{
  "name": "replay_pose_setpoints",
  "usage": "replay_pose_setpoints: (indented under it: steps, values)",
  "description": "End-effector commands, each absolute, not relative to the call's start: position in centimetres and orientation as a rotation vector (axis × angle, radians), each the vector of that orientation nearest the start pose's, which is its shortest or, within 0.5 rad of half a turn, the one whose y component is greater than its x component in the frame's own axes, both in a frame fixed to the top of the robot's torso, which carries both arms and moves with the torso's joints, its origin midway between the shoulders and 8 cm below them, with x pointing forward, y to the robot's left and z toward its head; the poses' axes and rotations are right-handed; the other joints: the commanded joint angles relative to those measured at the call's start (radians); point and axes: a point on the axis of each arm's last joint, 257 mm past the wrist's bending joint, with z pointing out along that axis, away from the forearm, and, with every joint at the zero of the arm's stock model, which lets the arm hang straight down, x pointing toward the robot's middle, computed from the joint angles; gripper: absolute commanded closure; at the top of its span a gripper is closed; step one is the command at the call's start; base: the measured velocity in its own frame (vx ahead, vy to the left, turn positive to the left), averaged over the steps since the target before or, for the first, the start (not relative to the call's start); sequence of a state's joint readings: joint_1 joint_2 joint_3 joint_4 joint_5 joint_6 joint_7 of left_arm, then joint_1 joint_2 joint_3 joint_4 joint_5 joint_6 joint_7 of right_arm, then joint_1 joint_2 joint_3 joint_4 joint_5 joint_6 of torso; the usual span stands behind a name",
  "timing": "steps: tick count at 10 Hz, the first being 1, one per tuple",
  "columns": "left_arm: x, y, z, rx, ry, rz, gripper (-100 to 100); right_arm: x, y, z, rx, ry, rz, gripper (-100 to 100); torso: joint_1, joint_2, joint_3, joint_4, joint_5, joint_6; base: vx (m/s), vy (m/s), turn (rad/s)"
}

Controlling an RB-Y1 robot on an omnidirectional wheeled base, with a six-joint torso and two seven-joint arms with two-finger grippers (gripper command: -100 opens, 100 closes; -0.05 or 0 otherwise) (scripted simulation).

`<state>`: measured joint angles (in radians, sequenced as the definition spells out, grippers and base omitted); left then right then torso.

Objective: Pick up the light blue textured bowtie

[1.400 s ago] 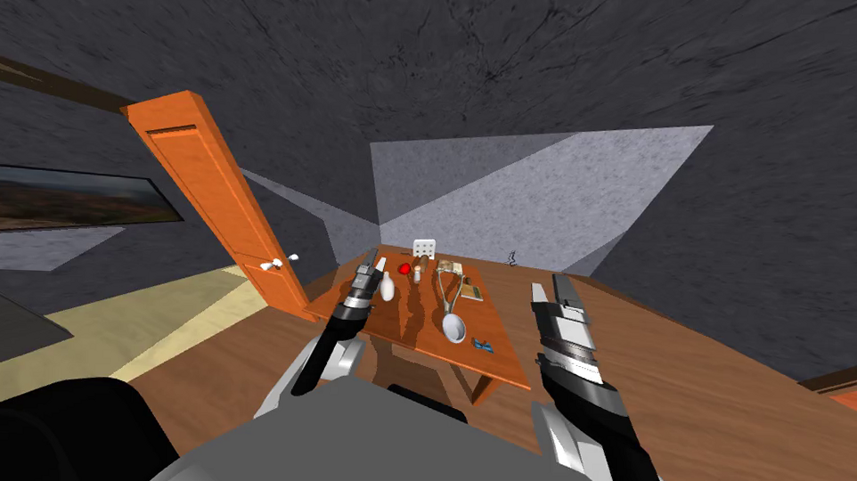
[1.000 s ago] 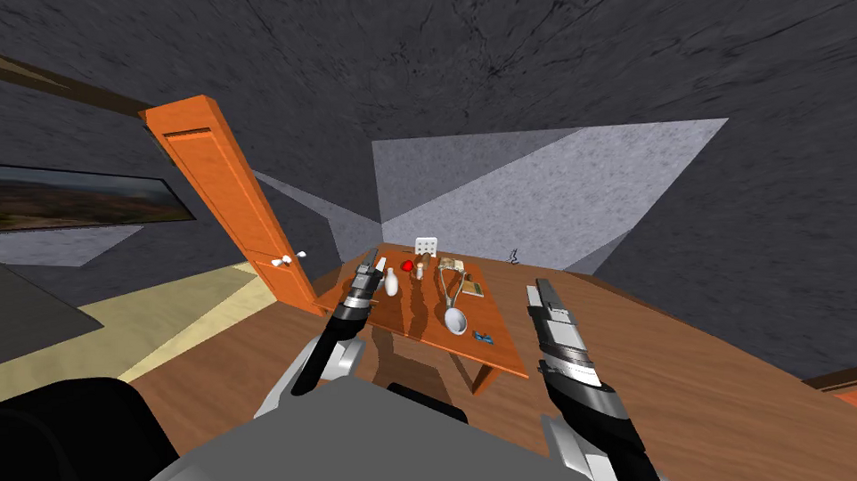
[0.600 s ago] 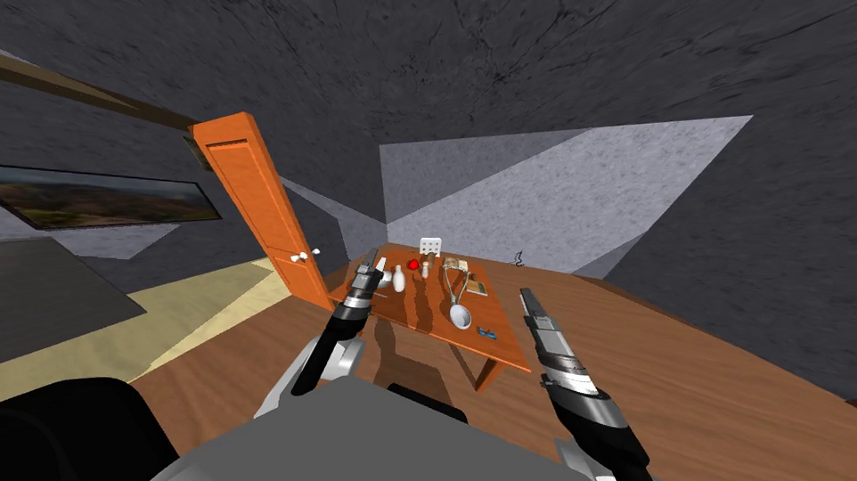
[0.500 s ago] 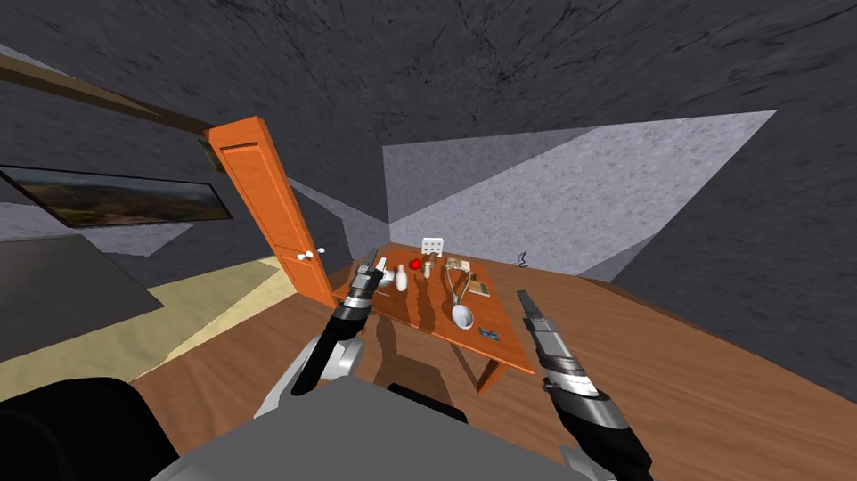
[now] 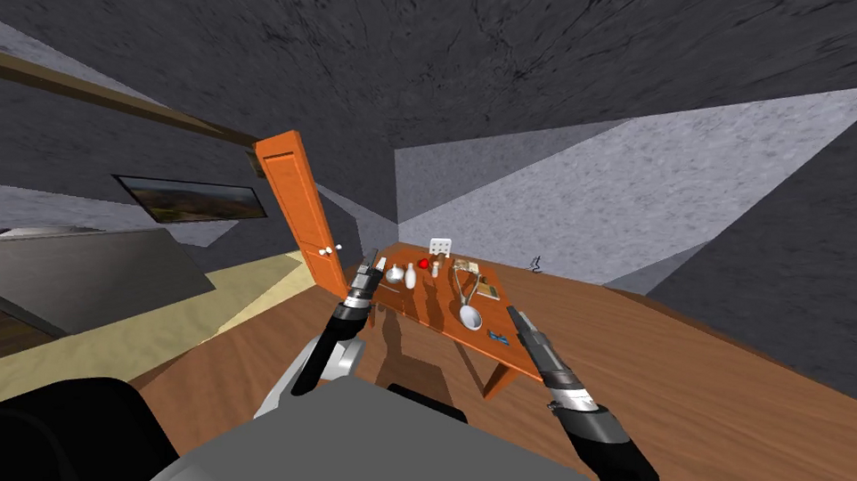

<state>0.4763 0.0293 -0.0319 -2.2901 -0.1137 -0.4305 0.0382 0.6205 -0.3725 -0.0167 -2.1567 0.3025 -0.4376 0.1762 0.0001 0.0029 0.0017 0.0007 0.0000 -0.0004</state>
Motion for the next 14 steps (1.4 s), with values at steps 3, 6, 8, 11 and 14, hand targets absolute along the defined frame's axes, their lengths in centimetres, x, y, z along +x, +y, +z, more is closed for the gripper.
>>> replay_pose_setpoints:
  steps: [3, 6, 8, 11, 14]
  values:
    - [35.9, 25.2, 2.1, -0.616, 0.719, -1.293, 0, 34.9, -27.3, -16.5, 0.190, 1.461, 0.694, -100, -0.001, -0.001, 0.000, 0.000, 0.000, 0.001, -0.026, 0.013, 0.239]
    - [35.9, 25.2, 2.1, -0.616, 0.719, -1.293, 0, 34.3, -28.5, -19.8, 0.172, 1.547, 0.638, -100, -0.001, -0.003, -0.001, -0.001, 0.000, 0.000, -0.004, 0.004, 0.184]
    - [35.9, 25.2, 2.1, -0.616, 0.719, -1.293, 0, 33.4, -29.5, -22.7, 0.146, 1.625, 0.585, -100, -0.001, -0.003, -0.002, -0.001, 0.000, 0.000, -0.002, 0.001, 0.231]
    - [35.9, 25.2, 2.1, -0.616, 0.719, -1.293, 0, 31.0, -31.7, -28.4, 0.096, 1.782, 0.479, -100, -0.002, -0.003, -0.002, -0.001, 0.000, 0.000, -0.001, -0.003, 0.311]
    - [35.9, 25.3, 2.1, -0.616, 0.719, -1.293, 0, 27.7, -33.9, -33.7, 0.035, 1.932, 0.379, -100, -0.002, -0.003, -0.002, -0.001, 0.000, 0.001, 0.002, -0.005, 0.296]
